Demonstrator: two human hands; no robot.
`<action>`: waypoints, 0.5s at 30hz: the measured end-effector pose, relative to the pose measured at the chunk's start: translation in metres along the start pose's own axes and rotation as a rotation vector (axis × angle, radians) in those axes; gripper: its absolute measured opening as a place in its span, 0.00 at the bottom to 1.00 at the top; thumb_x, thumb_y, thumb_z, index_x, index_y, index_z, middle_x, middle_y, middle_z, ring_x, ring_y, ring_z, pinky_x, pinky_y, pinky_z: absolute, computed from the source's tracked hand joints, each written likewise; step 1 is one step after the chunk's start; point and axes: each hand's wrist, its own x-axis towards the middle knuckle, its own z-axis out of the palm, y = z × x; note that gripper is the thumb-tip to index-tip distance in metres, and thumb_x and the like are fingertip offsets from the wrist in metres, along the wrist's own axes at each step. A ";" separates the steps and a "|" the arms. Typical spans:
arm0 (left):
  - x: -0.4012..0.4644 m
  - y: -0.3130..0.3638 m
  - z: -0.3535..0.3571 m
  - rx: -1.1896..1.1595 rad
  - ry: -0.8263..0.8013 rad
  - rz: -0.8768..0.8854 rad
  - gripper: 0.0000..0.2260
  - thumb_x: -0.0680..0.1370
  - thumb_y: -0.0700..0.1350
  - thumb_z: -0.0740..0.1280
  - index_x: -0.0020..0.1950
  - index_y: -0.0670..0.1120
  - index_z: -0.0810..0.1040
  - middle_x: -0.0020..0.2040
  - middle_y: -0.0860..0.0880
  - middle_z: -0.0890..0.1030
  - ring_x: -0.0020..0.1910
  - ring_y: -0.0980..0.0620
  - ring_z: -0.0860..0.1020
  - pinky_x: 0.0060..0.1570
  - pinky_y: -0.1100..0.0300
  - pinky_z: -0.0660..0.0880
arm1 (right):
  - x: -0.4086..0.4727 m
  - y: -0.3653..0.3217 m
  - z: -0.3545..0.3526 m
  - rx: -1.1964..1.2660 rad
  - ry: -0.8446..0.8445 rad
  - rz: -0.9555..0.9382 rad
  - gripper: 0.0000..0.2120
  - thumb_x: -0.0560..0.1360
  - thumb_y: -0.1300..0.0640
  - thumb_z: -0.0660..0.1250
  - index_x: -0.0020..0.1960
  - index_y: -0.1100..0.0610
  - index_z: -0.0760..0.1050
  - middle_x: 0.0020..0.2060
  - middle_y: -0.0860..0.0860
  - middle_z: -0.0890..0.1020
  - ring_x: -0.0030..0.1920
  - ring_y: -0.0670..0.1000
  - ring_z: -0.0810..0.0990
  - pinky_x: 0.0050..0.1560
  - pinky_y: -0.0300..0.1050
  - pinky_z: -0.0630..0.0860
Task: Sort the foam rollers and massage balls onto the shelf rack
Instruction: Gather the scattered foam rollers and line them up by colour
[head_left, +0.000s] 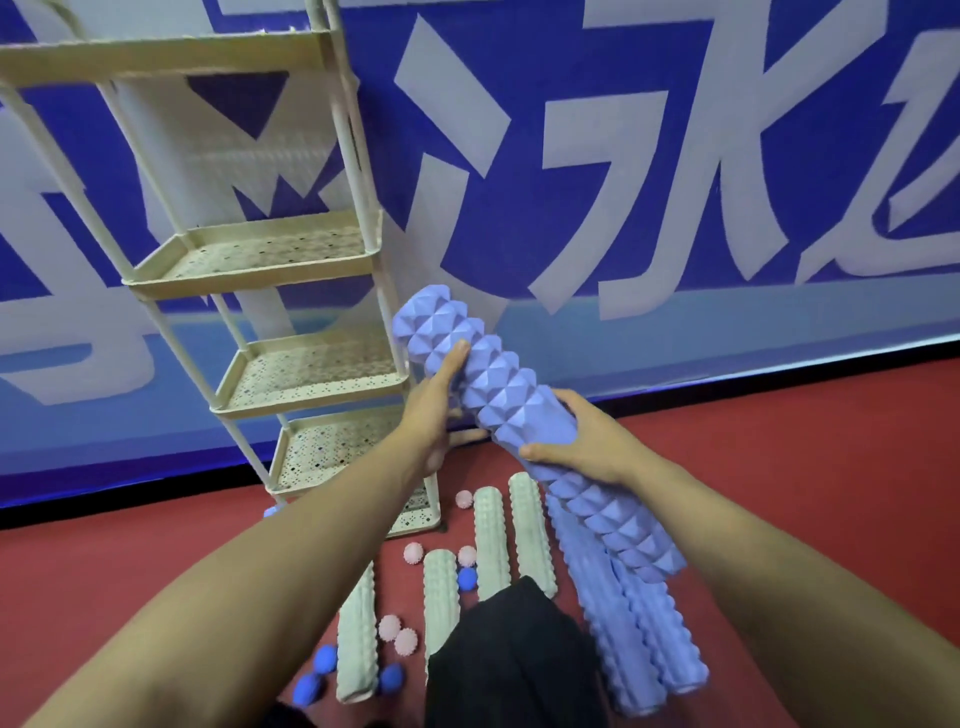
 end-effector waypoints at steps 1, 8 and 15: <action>0.010 -0.010 0.004 0.008 -0.008 -0.017 0.23 0.75 0.66 0.68 0.65 0.54 0.80 0.57 0.50 0.85 0.55 0.47 0.84 0.46 0.48 0.83 | 0.004 0.012 0.001 0.021 0.012 0.016 0.41 0.65 0.39 0.80 0.72 0.46 0.67 0.62 0.42 0.78 0.60 0.45 0.78 0.61 0.44 0.74; 0.080 -0.088 0.015 0.221 -0.071 -0.112 0.21 0.79 0.65 0.63 0.65 0.53 0.75 0.64 0.50 0.79 0.59 0.50 0.80 0.56 0.48 0.81 | 0.031 0.111 0.009 0.079 0.152 0.241 0.31 0.67 0.38 0.78 0.64 0.47 0.73 0.55 0.42 0.81 0.54 0.47 0.80 0.55 0.46 0.76; 0.121 -0.186 -0.027 0.400 -0.006 -0.180 0.19 0.79 0.61 0.66 0.66 0.52 0.76 0.63 0.53 0.79 0.57 0.54 0.81 0.47 0.57 0.78 | 0.047 0.231 0.047 0.027 0.192 0.599 0.37 0.66 0.35 0.76 0.66 0.54 0.71 0.58 0.52 0.81 0.54 0.55 0.81 0.56 0.52 0.77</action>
